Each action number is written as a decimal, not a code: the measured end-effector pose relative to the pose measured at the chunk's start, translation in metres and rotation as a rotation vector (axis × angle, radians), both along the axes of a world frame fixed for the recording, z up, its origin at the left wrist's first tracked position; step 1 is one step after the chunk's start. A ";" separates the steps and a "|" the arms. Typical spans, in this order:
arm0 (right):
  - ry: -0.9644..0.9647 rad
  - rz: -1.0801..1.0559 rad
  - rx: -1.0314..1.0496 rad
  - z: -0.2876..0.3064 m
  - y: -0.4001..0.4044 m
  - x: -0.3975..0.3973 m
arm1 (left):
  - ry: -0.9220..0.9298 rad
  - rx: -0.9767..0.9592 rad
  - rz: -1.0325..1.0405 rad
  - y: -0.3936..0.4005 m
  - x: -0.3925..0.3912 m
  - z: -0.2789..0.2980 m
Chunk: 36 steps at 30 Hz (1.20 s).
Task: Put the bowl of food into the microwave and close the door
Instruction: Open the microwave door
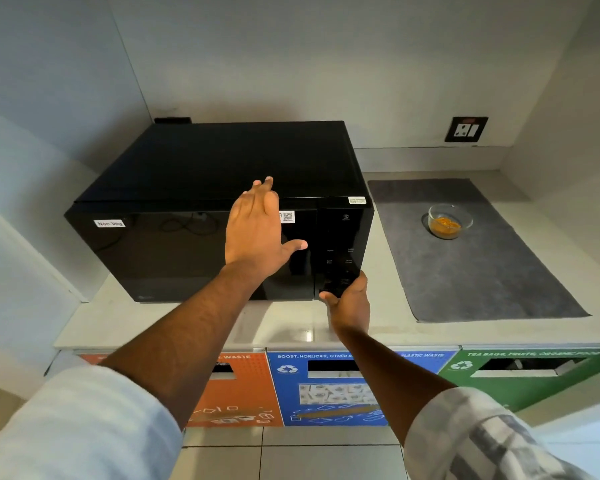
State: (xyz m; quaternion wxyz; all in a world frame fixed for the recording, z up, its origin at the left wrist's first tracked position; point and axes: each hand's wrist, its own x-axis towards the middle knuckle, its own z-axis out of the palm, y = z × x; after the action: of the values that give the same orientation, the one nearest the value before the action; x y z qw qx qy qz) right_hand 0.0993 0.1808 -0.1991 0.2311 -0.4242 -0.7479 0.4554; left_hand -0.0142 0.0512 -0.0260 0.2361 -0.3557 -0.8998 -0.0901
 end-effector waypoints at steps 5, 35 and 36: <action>0.001 -0.084 -0.005 -0.010 -0.001 -0.010 | 0.050 -0.010 0.023 0.002 -0.001 -0.004; 0.166 0.147 0.193 0.155 -0.001 0.027 | -0.420 0.207 0.013 -0.135 0.059 0.040; 0.163 0.140 0.211 0.161 -0.002 0.028 | -0.469 0.209 0.055 -0.143 0.053 0.042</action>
State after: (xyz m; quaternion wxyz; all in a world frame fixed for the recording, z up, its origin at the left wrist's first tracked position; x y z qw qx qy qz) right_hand 0.1269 0.1787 -0.0384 0.3021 -0.3061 -0.7980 0.4222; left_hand 0.0385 -0.0916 0.0160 0.0590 -0.2740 -0.9251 -0.2561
